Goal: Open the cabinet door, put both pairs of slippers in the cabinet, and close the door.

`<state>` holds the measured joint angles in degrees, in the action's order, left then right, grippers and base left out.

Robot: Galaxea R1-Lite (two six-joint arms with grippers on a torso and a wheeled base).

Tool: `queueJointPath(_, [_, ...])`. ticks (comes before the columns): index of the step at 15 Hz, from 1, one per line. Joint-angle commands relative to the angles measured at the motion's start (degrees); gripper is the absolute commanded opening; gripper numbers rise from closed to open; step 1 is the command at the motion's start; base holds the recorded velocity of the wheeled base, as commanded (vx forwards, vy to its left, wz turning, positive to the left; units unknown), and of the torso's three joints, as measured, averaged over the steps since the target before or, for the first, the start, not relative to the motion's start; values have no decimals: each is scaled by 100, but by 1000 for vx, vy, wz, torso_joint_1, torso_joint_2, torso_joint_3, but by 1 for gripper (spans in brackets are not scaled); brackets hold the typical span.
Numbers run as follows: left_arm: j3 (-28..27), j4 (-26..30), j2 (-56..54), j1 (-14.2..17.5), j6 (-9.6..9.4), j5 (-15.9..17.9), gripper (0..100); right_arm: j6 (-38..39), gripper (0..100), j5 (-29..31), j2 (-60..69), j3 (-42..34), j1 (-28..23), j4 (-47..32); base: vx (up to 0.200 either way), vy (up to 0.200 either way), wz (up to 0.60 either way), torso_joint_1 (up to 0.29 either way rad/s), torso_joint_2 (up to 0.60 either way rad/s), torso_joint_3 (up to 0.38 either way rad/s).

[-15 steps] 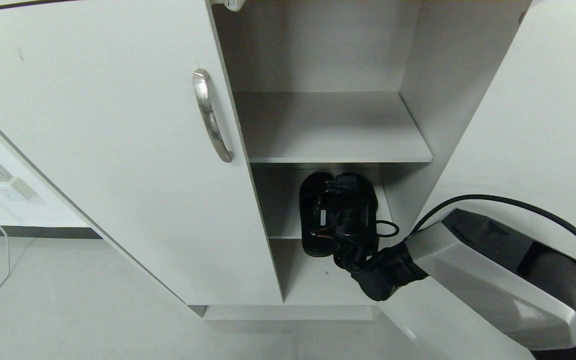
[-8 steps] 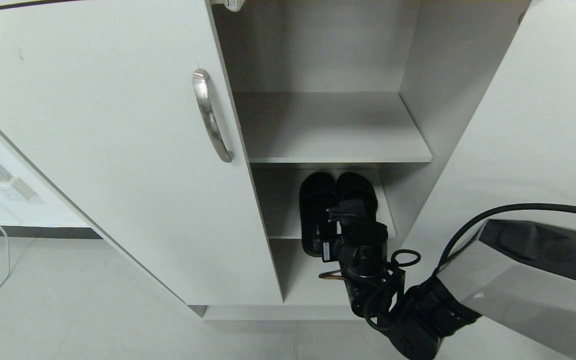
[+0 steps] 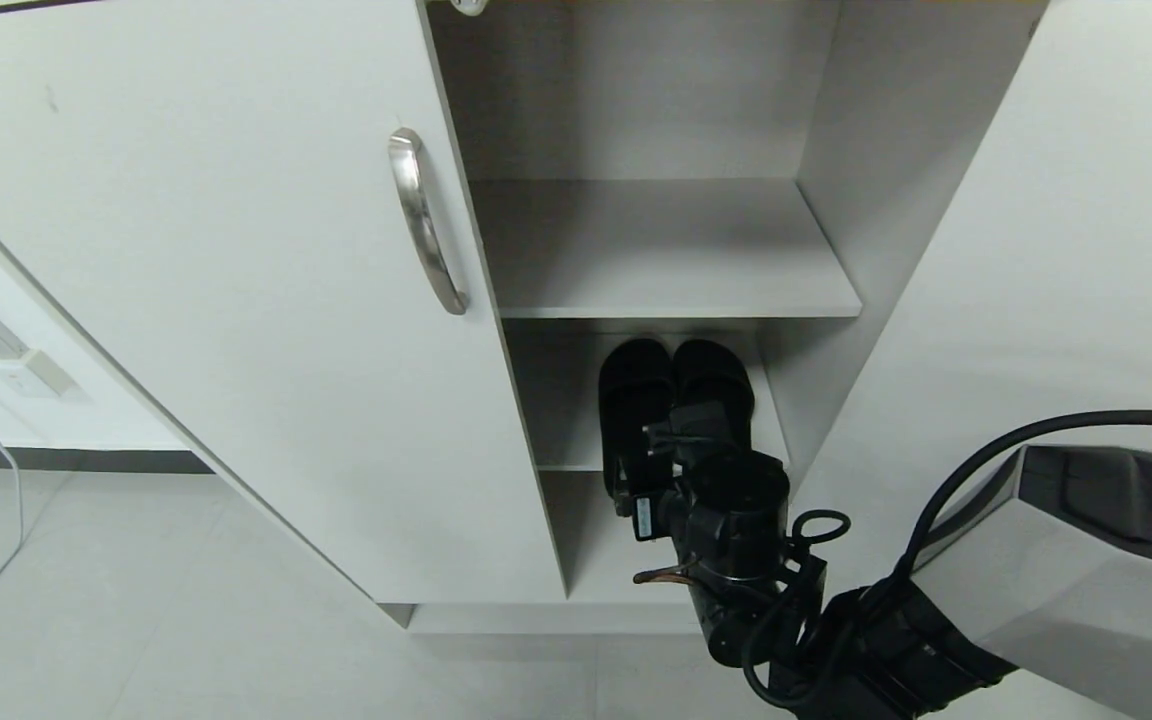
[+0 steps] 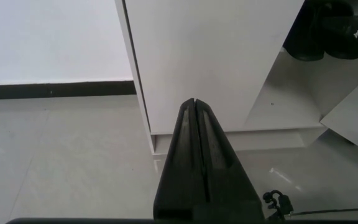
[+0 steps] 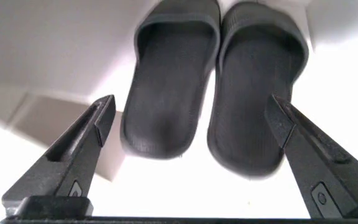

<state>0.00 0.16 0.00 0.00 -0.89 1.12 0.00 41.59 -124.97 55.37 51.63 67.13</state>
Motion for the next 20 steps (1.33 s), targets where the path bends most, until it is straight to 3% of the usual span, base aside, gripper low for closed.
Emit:
queueJointPath(1, [0, 2, 0, 0, 1, 2, 0, 0, 100, -2, 25, -26, 32, 1, -200, 0, 0, 12, 2, 2])
queueJointPath(20, [0, 2, 0, 0, -8, 11, 0, 0, 100, 7, 122, -404, 102, 186, -11, 0, 0, 0, 0, 0])
